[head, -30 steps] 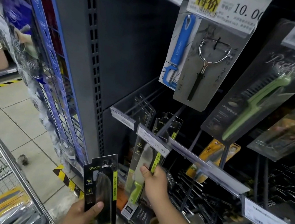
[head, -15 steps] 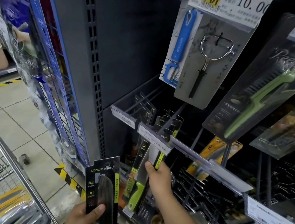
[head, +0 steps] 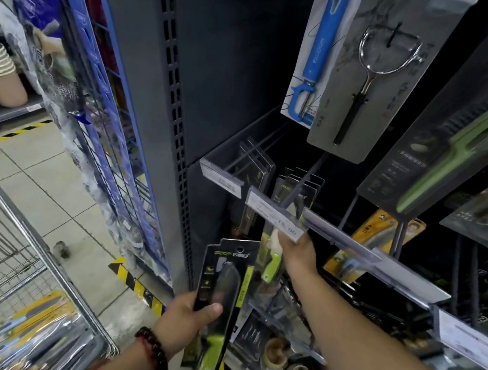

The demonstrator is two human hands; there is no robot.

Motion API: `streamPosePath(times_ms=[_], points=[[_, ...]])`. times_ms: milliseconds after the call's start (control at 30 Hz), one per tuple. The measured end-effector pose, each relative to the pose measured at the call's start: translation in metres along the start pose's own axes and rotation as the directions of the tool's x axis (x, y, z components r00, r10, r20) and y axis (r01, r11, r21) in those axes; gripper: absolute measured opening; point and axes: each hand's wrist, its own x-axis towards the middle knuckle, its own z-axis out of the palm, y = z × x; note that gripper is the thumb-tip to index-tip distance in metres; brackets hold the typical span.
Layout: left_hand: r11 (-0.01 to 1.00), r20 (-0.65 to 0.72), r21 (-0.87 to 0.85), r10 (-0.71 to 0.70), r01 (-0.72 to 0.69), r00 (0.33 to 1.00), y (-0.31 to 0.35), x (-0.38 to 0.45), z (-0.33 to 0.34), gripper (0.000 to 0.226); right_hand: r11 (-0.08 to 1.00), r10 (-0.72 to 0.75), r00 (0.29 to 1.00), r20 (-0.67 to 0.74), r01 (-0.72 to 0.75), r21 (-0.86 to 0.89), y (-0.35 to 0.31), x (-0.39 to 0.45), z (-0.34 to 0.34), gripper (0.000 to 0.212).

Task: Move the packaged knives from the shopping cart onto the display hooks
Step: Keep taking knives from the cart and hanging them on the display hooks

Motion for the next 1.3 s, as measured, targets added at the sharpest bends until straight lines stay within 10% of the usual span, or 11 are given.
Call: streamPosePath(times_ms=[100, 200, 333, 467, 600, 700, 867, 1300], points=[[0.999, 0.046, 0.05, 0.018, -0.02, 0.999, 0.008, 0.008, 0.004, 0.011, 0.989, -0.087, 0.991, -0.099, 0.098, 0.114, 0.01, -0.037, -0.005, 0.041], [0.997, 0.101, 0.068, 0.041, -0.048, 0.994, 0.017, 0.014, 0.006, 0.013, 0.943, -0.155, 0.984, 0.088, 0.121, 0.31, 0.01, -0.091, -0.013, 0.01], [0.997, 0.156, -0.009, 0.071, -0.07, 0.985, 0.026, 0.016, 0.011, 0.021, 0.899, -0.248, 0.915, 0.319, 0.094, 0.428, -0.004, -0.134, -0.015, 0.021], [0.986, 0.245, -0.046, 0.169, -0.162, 0.955, 0.032, 0.016, 0.014, 0.026, 0.903, -0.232, 0.954, 0.192, 0.138, 0.407, -0.007, -0.127, -0.004, 0.016], [0.946, -0.172, 0.119, 0.318, -0.301, 0.932, 0.051, 0.019, 0.0, 0.038, 0.939, -0.217, 0.965, 0.15, 0.164, 0.301, -0.007, -0.114, 0.001, 0.011], [0.842, -0.474, 0.379, 0.533, -0.384, 0.7, 0.09, 0.015, -0.031, 0.072, 0.953, -0.221, 0.967, 0.129, 0.186, 0.241, -0.009, -0.104, 0.002, 0.009], [0.729, -0.47, 0.627, 0.635, -0.274, 0.613, 0.143, 0.034, -0.071, 0.121, 0.964, -0.203, 0.974, 0.1, 0.181, 0.193, -0.011, -0.091, 0.006, 0.018], [0.654, -0.388, 0.7, 0.685, -0.287, 0.616, 0.154, 0.068, -0.094, 0.125, 0.93, -0.261, 0.965, -0.021, 0.257, 0.263, -0.029, -0.075, 0.0, 0.032]])
